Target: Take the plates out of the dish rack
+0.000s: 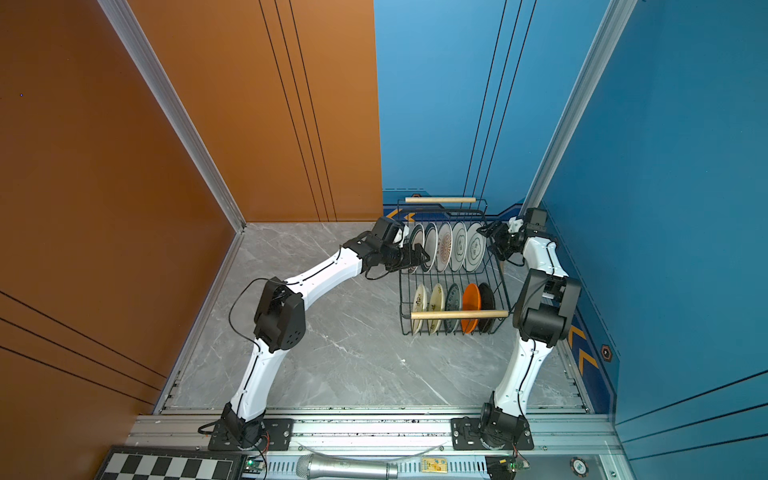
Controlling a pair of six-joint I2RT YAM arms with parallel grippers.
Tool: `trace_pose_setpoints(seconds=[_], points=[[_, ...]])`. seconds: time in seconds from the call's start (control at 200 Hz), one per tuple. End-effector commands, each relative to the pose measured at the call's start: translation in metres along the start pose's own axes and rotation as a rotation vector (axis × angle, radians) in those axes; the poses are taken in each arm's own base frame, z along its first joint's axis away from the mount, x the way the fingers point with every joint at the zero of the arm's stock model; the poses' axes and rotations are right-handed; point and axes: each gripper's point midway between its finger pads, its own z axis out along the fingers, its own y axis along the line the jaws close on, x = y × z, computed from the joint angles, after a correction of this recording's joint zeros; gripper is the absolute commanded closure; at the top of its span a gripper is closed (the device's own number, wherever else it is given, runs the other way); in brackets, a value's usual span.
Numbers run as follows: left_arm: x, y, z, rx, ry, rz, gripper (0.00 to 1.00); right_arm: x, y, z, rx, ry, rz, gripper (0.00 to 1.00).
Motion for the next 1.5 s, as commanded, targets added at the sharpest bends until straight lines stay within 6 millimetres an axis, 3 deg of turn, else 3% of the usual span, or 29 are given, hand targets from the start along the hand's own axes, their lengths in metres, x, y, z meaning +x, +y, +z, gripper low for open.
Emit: trace_pose_setpoints(seconds=[0.0, 0.04, 0.25, 0.641, 1.021, 1.246, 1.266, 1.382, 1.492], points=[[0.017, -0.057, 0.008, 0.157, 0.031, 0.068, 0.09, -0.002, 0.0, 0.014, -0.032, 0.019, 0.04, 0.2], [0.017, -0.057, 0.009, 0.16, 0.031, 0.067, 0.1, -0.011, 0.005, 0.012, -0.042, 0.002, 0.032, 0.2], [0.021, -0.062, 0.018, 0.176, 0.038, 0.063, 0.1, -0.031, -0.007, 0.009, -0.043, -0.026, 0.059, 0.19], [0.026, -0.067, 0.029, 0.169, 0.033, 0.079, 0.05, -0.047, -0.024, -0.014, 0.011, -0.087, 0.065, 0.17], [0.02, -0.044, 0.008, 0.085, -0.004, 0.124, 0.01, -0.054, -0.038, -0.038, 0.12, -0.141, 0.015, 0.1], [0.014, -0.031, -0.016, -0.026, -0.052, 0.214, 0.02, -0.054, -0.041, -0.056, 0.202, -0.198, -0.042, 0.05], [0.013, -0.03, -0.018, -0.033, -0.057, 0.218, 0.02, -0.057, -0.029, -0.067, 0.198, -0.224, -0.061, 0.05], [0.009, -0.023, -0.026, -0.058, -0.073, 0.223, 0.02, -0.059, -0.026, -0.085, 0.252, -0.268, -0.087, 0.04], [0.006, -0.015, -0.036, -0.081, -0.086, 0.207, 0.02, -0.048, -0.04, -0.095, 0.338, -0.272, -0.083, 0.0]])
